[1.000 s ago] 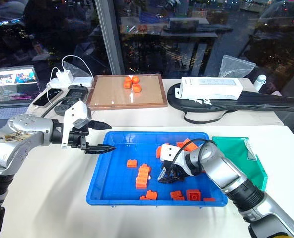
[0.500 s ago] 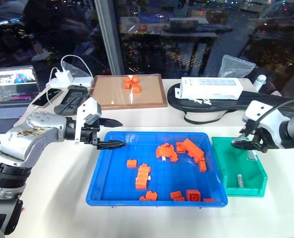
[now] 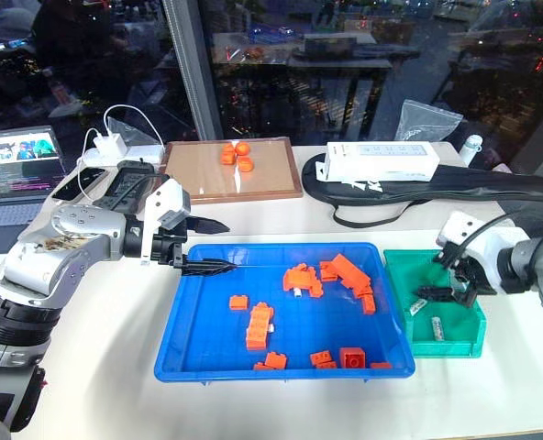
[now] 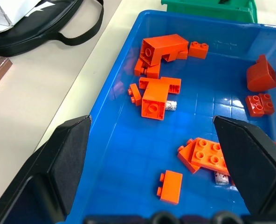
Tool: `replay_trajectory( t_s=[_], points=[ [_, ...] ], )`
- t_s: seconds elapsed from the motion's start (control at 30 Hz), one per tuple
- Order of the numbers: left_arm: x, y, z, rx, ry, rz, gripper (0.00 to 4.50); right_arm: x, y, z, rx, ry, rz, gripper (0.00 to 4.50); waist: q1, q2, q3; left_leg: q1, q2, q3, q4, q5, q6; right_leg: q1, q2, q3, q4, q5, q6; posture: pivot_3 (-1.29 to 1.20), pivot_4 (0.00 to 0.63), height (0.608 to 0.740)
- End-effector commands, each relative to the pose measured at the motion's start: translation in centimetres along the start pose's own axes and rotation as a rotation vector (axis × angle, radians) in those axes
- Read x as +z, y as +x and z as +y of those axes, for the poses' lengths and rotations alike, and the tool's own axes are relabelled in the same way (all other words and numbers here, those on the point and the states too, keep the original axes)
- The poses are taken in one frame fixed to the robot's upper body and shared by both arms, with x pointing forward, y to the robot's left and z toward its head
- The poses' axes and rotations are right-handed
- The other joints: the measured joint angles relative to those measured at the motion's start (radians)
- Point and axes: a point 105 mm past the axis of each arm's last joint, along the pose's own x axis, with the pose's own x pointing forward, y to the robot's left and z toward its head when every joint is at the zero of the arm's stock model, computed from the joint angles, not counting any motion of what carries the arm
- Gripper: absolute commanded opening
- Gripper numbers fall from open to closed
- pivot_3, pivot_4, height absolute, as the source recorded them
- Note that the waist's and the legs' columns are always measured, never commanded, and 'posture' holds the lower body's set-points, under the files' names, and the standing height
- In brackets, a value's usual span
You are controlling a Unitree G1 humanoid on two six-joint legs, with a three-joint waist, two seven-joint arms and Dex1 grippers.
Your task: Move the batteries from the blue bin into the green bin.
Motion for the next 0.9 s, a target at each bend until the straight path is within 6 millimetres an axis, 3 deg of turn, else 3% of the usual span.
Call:
replay_trajectory(
  t_s=[0.03,0.13,0.23,0.4,0.5,0.83,0.9],
  points=[
    [0.8,-0.7,-0.1,0.024,0.032,-0.011,4.50,5.4,-0.5,0.4,0.002,-0.123,-0.138,4.42,-0.004,0.000,0.000,0.000,0.000,0.000,0.000,0.000,0.000,0.000,0.000,0.000,0.000,0.000,0.000,0.00,0.150,0.740],
    [0.8,-0.8,-0.1,0.029,0.031,-0.009,4.50,8.6,1.2,2.2,0.072,-0.169,-0.242,4.42,-0.008,-0.001,0.000,0.002,0.000,-0.001,-0.002,0.000,0.000,0.000,0.002,0.002,0.000,0.000,0.000,0.00,0.150,0.740],
    [0.8,-0.9,0.0,0.033,0.031,-0.006,4.50,10.7,4.2,5.3,0.196,-0.206,-0.304,4.42,-0.003,-0.001,0.000,0.002,0.000,-0.001,-0.002,0.000,0.000,0.000,0.002,0.002,0.000,0.000,-0.001,0.00,0.150,0.740],
    [0.8,-1.2,0.1,0.044,0.032,-0.001,4.50,11.6,8.5,7.6,0.293,-0.191,-0.353,4.42,0.011,-0.001,0.000,-0.001,0.000,0.000,0.000,0.000,0.000,-0.001,0.001,0.002,0.000,0.000,-0.001,0.00,0.150,0.740],
    [0.7,-1.4,0.0,0.053,0.030,0.004,4.50,11.4,10.4,7.8,0.316,-0.173,-0.356,4.42,0.014,-0.001,0.000,-0.002,-0.001,0.000,0.001,0.000,0.000,-0.001,0.001,0.002,0.000,0.000,0.000,0.00,0.150,0.740],
    [0.4,-2.3,-0.3,0.089,0.019,0.016,4.50,11.4,13.5,9.0,0.394,-0.192,-0.342,4.42,0.002,-0.001,0.000,0.000,0.000,0.000,0.001,0.000,0.000,-0.001,0.002,0.002,0.002,0.001,-0.001,0.00,0.150,0.740],
    [0.4,-2.4,-0.4,0.093,0.018,0.017,4.50,11.5,14.0,9.2,0.397,-0.190,-0.345,3.91,0.001,-0.001,0.000,-0.001,0.000,-0.001,0.001,0.000,0.000,-0.001,0.002,0.002,0.002,0.001,-0.001,0.00,0.150,0.740]
  ],
)
